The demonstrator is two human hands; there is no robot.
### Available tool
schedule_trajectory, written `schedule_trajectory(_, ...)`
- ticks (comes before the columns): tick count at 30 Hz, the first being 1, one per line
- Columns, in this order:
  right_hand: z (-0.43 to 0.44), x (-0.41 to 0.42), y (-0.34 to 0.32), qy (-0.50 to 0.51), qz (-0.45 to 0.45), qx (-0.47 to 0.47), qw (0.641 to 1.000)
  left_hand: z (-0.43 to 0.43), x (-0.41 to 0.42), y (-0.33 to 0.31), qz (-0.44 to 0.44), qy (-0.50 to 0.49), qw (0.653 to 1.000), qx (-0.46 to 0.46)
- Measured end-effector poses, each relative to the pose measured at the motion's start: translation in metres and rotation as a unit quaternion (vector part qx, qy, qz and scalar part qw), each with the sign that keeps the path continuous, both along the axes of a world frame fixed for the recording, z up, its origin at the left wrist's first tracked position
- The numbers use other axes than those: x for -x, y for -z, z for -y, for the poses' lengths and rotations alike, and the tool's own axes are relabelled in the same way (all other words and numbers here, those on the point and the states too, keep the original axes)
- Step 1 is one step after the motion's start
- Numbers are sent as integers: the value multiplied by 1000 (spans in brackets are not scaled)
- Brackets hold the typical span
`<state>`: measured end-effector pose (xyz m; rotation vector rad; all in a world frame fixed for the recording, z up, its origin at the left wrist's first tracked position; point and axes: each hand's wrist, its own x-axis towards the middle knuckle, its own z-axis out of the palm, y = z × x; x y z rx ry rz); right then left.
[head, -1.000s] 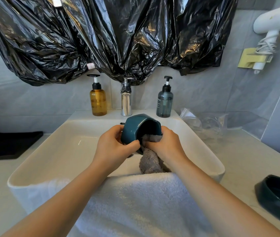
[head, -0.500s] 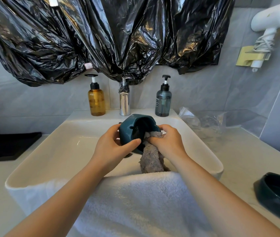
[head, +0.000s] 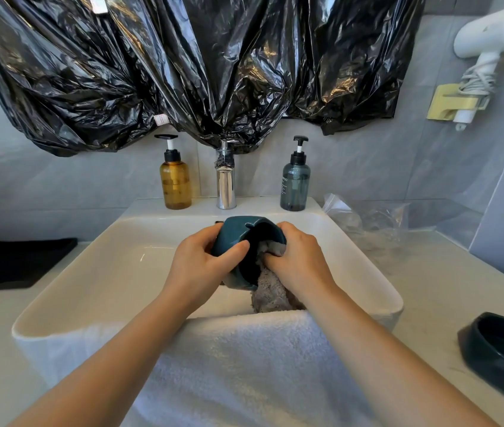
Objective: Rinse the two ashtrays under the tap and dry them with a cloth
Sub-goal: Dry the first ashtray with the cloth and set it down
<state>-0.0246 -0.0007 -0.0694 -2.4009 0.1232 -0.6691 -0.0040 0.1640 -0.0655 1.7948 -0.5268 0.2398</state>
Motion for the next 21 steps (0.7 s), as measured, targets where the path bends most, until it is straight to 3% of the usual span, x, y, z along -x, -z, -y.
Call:
schedule_trajectory(8, 7, -3, 4, 7, -2, -115, 993, -1, 2, 0, -64, 1, 998, -25)
schedule_trajectory(12, 8, -5, 7, -4, -21, -142, 990, -1, 4, -3, -27, -10, 1000, 1)
schedule_trajectory(15, 5, -5, 8, -9, -35, -111, 993, -1, 9, -4, 36, -8, 999, -35)
schedule_trajectory(18, 3, -5, 7, 4, -4, -49, 999, -2, 4, -1, 45, -11, 997, -55)
schedule_trajectory(21, 5, -5, 6, 9, 10, -61, 998, -4, 0, 2, 56, -12, 995, -77)
